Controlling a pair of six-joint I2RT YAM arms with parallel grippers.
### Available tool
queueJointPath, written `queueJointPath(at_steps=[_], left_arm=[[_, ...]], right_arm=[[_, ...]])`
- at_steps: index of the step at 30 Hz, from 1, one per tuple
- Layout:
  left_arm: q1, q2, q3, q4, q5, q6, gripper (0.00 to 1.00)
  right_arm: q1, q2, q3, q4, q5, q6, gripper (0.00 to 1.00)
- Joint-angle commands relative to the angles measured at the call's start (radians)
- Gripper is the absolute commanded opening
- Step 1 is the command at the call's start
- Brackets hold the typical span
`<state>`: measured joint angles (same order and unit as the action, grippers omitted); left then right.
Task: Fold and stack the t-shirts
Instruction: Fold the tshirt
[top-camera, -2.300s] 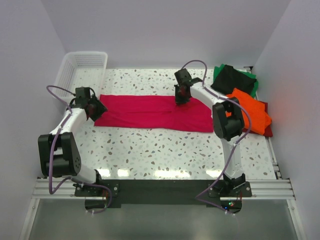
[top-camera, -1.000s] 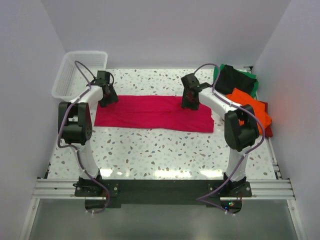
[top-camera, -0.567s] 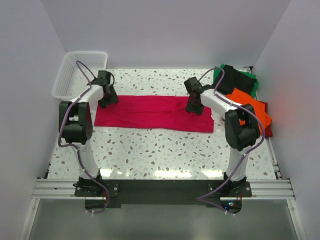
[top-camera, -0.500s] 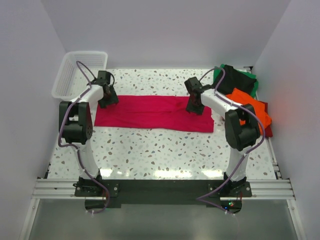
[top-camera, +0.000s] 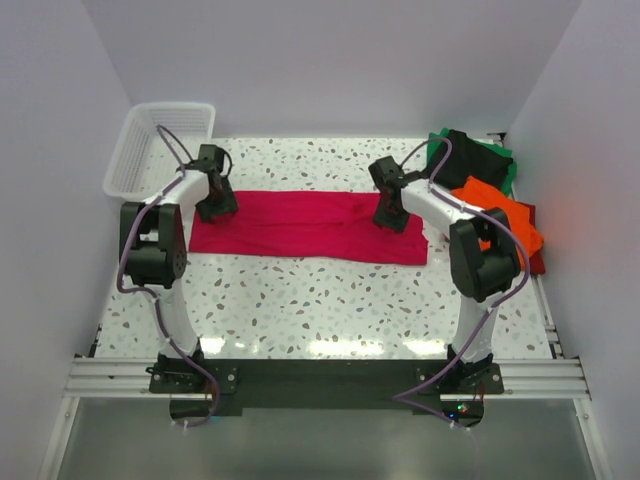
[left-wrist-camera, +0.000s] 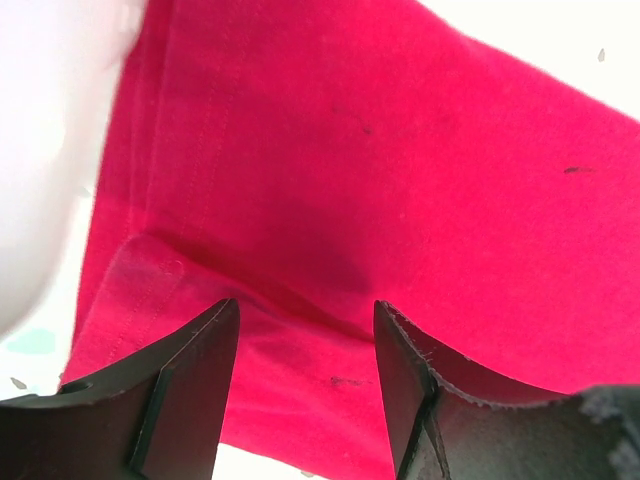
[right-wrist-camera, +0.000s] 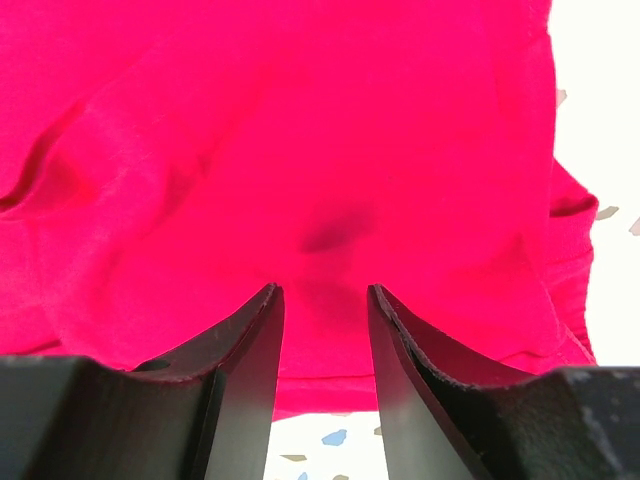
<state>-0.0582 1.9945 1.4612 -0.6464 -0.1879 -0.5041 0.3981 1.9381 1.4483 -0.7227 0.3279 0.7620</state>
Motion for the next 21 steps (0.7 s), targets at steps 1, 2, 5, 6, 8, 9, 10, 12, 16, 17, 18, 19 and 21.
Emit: queueJointPath(at_steps=[1, 2, 5, 6, 8, 9, 10, 12, 16, 17, 18, 19, 21], left_arm=[[-0.034, 0.015, -0.03, 0.011, -0.041, -0.01, 0.61], [-0.04, 0.012, -0.038, 0.019, -0.044, -0.01, 0.61], [-0.064, -0.006, -0.062, 0.044, -0.062, -0.011, 0.62], [-0.071, -0.005, -0.065, 0.044, -0.064, -0.014, 0.62], [-0.078, 0.006, -0.065, 0.042, -0.076, -0.016, 0.62], [-0.087, 0.01, -0.07, 0.042, -0.079, -0.016, 0.62], [-0.088, 0.019, -0.07, 0.044, -0.081, -0.017, 0.62], [-0.092, 0.026, -0.076, 0.044, -0.081, -0.024, 0.62], [-0.095, 0.035, -0.085, 0.051, -0.084, -0.025, 0.63], [-0.095, 0.036, -0.085, 0.05, -0.085, -0.025, 0.63], [-0.095, 0.038, -0.082, 0.047, -0.085, -0.025, 0.63], [-0.097, 0.041, -0.082, 0.044, -0.085, -0.025, 0.63], [-0.097, 0.043, -0.081, 0.034, -0.087, -0.025, 0.63]], right_arm=[[-0.008, -0.059, -0.043, -0.006, 0.069, 0.068, 0.43], [-0.007, -0.073, -0.064, 0.003, 0.088, 0.072, 0.43], [-0.008, -0.1, -0.081, 0.023, 0.099, 0.074, 0.43], [-0.008, -0.097, -0.08, 0.014, 0.099, 0.074, 0.43], [-0.01, -0.084, -0.08, 0.011, 0.092, 0.085, 0.44], [-0.013, -0.08, -0.081, 0.012, 0.083, 0.089, 0.44], [-0.012, -0.077, -0.083, 0.017, 0.079, 0.091, 0.45], [-0.016, -0.065, -0.083, 0.025, 0.076, 0.088, 0.48], [-0.021, -0.041, -0.059, 0.028, 0.069, 0.047, 0.59], [-0.025, -0.036, -0.052, 0.029, 0.063, 0.04, 0.61], [-0.031, -0.031, -0.049, 0.028, 0.056, 0.04, 0.61], [-0.034, -0.019, -0.048, 0.032, 0.047, 0.036, 0.62], [-0.05, -0.004, -0.042, 0.035, 0.02, 0.037, 0.63]])
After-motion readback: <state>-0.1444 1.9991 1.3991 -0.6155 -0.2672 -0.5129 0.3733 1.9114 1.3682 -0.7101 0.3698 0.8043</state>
